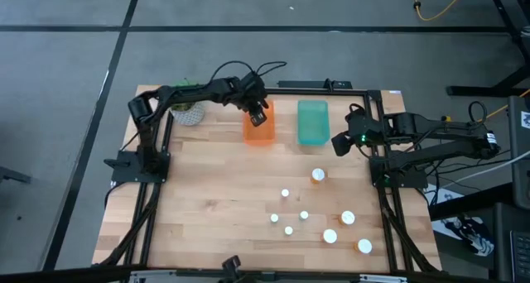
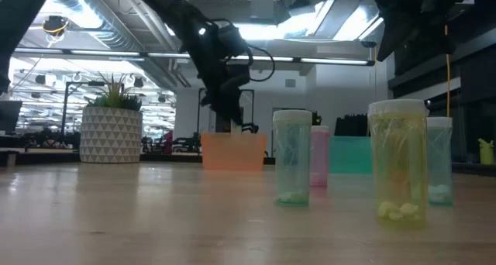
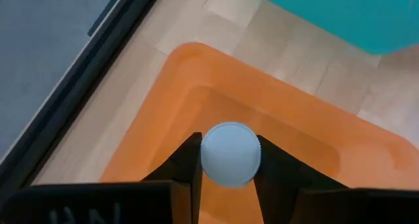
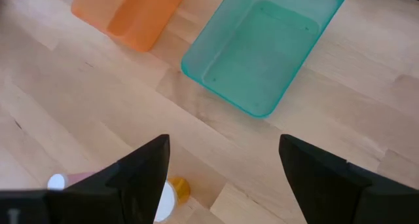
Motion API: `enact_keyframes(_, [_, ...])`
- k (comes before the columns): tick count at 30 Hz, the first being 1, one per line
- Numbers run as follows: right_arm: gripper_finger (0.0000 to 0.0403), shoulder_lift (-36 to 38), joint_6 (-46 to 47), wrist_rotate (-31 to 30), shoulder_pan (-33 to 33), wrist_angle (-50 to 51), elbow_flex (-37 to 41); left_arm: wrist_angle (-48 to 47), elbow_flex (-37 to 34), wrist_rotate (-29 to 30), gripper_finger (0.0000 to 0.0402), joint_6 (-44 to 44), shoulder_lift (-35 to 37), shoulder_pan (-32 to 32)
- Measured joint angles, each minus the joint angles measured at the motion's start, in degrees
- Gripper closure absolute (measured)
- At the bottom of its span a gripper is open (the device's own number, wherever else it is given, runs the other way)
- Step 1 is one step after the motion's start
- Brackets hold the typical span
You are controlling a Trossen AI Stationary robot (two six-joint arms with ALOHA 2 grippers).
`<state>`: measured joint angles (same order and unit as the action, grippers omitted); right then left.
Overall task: Pick and place medicine bottles into bin by pill shape (circle, oval)
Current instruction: Put the small yellow pill bottle into the orange bin
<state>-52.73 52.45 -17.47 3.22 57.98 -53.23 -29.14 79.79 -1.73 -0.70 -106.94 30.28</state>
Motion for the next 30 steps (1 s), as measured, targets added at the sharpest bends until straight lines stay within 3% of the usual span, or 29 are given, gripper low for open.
enact_keyframes(9, [0.0114,0.0,0.0,-0.9,0.0,0.0,0.0,3.0,0.0,0.7,0.0313,2.6,-5.4,0.0])
enact_keyframes(19, [0.0114,0.0,1.3,-0.9,0.0,0.0,0.0,6.2,0.0,4.3,0.0306,5.6,-5.9,0.6])
enact_keyframes(30, [0.0114,0.0,1.2,-0.9,0.0,0.1,0.0,5.7,0.0,3.6,0.0301,5.6,-6.4,1.7])
